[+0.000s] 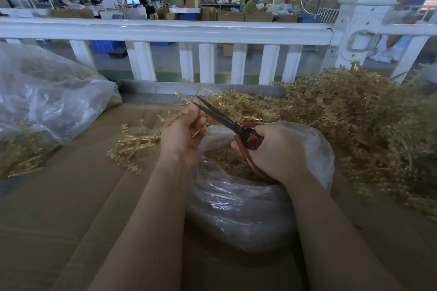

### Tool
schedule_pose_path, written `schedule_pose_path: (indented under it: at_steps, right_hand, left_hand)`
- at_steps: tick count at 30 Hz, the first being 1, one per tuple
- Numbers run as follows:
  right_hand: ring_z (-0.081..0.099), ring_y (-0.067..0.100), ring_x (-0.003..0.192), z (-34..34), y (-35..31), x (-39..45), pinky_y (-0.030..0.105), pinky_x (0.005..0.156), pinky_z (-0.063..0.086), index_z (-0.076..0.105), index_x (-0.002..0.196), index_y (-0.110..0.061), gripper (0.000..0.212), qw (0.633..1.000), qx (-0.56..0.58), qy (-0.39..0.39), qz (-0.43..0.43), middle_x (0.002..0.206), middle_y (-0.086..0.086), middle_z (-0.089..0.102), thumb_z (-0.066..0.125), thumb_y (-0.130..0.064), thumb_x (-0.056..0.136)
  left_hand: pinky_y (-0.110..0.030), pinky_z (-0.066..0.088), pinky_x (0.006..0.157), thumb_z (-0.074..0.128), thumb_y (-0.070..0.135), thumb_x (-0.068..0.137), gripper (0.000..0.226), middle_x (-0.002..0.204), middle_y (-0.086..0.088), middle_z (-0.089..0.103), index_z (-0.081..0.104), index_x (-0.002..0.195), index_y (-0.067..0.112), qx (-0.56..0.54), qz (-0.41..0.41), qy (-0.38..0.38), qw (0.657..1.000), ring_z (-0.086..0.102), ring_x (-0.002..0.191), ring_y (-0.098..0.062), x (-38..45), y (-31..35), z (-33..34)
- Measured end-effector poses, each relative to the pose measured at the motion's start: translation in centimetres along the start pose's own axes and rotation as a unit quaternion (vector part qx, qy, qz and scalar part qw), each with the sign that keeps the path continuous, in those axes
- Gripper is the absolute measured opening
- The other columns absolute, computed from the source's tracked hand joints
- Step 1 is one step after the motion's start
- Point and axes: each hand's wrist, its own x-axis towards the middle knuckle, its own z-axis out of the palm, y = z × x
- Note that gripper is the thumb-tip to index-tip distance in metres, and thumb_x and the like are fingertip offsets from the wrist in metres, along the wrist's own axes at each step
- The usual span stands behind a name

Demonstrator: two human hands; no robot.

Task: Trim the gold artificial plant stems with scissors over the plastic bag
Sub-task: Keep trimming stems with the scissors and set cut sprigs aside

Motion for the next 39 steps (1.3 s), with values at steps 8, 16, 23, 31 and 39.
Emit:
schedule_pose_path:
  at_steps: [8, 16, 23, 31, 39]
  right_hand:
    - [0.062, 0.017, 0.053, -0.3, -0.4, 0.4, 0.040, 0.055, 0.054, 0.068, 0.073, -0.013, 0.056, 0.959, 0.267, 0.015, 0.095, 0.062, 0.003, 0.065, 0.070, -0.069, 0.074]
    - [0.061, 0.019, 0.055, 0.2, -0.7, 0.8, 0.041, 0.061, 0.054, 0.070, 0.080, -0.006, 0.032, 0.943, 0.310, 0.012, 0.124, 0.066, 0.011, 0.068, 0.073, -0.036, 0.090]
    - [0.064, 0.022, 0.061, 0.4, -0.4, 0.9, 0.046, 0.066, 0.058, 0.069, 0.079, -0.008, 0.030, 0.953, 0.280, 0.032, 0.112, 0.064, 0.008, 0.066, 0.070, -0.035, 0.092]
    - [0.067, 0.007, 0.071, 0.3, 0.0, 0.8, 0.035, 0.064, 0.057, 0.070, 0.091, -0.026, 0.037, 0.972, 0.218, 0.005, 0.091, 0.076, -0.011, 0.071, 0.073, -0.061, 0.080]
    - [0.061, 0.000, 0.087, -0.1, 0.1, 0.1, 0.026, 0.072, 0.053, 0.057, 0.100, -0.040, 0.051, 0.998, 0.057, 0.023, 0.011, 0.089, -0.021, 0.064, 0.058, -0.083, 0.073]
  left_hand:
    - [-0.033, 0.051, 0.087, 0.072, 0.011, 0.085, 0.003, 0.080, -0.002, 0.074, 0.074, 0.088, 0.011, 0.140, 0.008, -0.106, 0.985, 0.065, 0.072, -0.011, -0.5, -0.5, 0.7]
    - [-0.024, 0.050, 0.073, 0.077, 0.026, 0.068, 0.040, 0.079, -0.002, 0.072, 0.072, 0.100, 0.002, 0.201, 0.013, -0.157, 0.967, 0.064, 0.070, -0.010, -1.1, -0.8, 1.4]
    - [-0.029, 0.048, 0.076, 0.079, 0.026, 0.074, 0.025, 0.078, 0.001, 0.068, 0.072, 0.094, 0.013, 0.191, 0.041, -0.133, 0.972, 0.061, 0.069, -0.009, -1.0, -0.5, 1.2]
    - [-0.032, 0.048, 0.074, 0.068, 0.009, 0.090, 0.015, 0.067, 0.000, 0.063, 0.070, 0.076, 0.012, 0.166, 0.106, -0.135, 0.971, 0.057, 0.064, -0.014, -0.6, -0.8, 1.1]
    - [-0.018, 0.042, 0.060, 0.053, -0.004, 0.095, 0.029, 0.058, 0.010, 0.058, 0.057, 0.068, 0.008, 0.151, 0.139, -0.123, 0.971, 0.049, 0.055, -0.004, -0.4, -0.7, 1.0]
